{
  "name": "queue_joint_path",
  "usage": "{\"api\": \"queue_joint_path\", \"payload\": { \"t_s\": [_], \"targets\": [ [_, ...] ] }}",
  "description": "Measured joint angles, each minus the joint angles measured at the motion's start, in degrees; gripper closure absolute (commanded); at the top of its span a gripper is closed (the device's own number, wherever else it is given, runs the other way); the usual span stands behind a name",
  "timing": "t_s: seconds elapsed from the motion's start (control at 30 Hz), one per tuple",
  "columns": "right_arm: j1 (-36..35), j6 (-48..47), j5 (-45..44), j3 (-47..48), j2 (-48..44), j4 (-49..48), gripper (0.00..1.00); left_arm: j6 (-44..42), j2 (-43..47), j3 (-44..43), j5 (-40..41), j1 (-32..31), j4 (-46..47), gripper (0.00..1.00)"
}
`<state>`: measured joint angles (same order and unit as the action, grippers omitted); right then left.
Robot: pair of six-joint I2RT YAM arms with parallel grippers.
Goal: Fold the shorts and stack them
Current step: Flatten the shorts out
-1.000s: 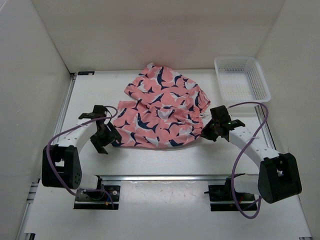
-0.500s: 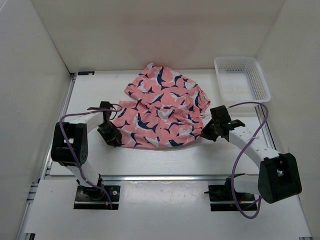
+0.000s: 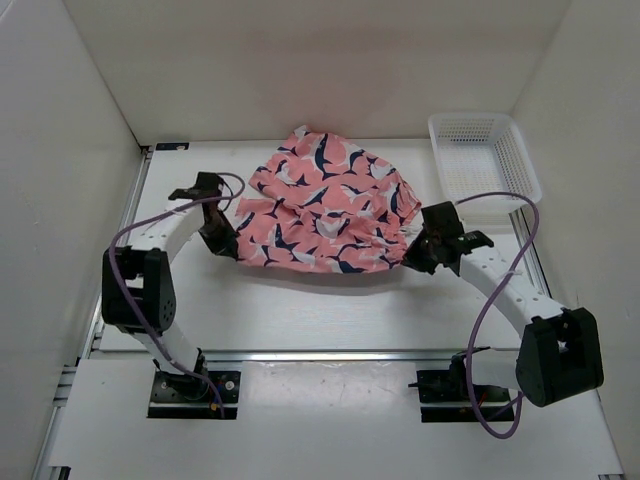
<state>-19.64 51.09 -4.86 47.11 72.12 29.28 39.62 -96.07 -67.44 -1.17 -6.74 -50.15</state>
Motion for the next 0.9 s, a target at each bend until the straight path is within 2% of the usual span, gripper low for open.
{"api": "queue_joint_path", "payload": {
  "t_s": [0.27, 0.43, 0.63, 0.8, 0.9],
  "targets": [
    [-0.79, -7.45, -0.13, 18.32, -0.42, 5.35, 1.00, -3.34, 13.51, -22.27, 0.48, 3.39, -8.72, 0.90],
    [-4.07, -13.75, 0.11, 37.40, -1.16, 10.43, 1.00, -5.38, 20.26, -39.74, 1.57, 4.52, -11.34, 0.90],
    [-4.85, -20.26, 3.82, 56.26, -7.23, 14.34, 1.00, -4.85, 32.28, -48.02, 0.76, 4.72, -9.42, 0.90],
    [-5.03, -23.15, 10.69, 69.48, -11.43, 17.11, 1.00, -5.07, 35.69, -60.61, 0.85, 4.70, -10.12, 0.90],
    [-5.25, -23.02, 14.16, 73.61, -13.66, 17.53, 1.00, -5.38, 35.43, -69.44, 0.81, 4.68, -10.54, 0.90]
  ]
}}
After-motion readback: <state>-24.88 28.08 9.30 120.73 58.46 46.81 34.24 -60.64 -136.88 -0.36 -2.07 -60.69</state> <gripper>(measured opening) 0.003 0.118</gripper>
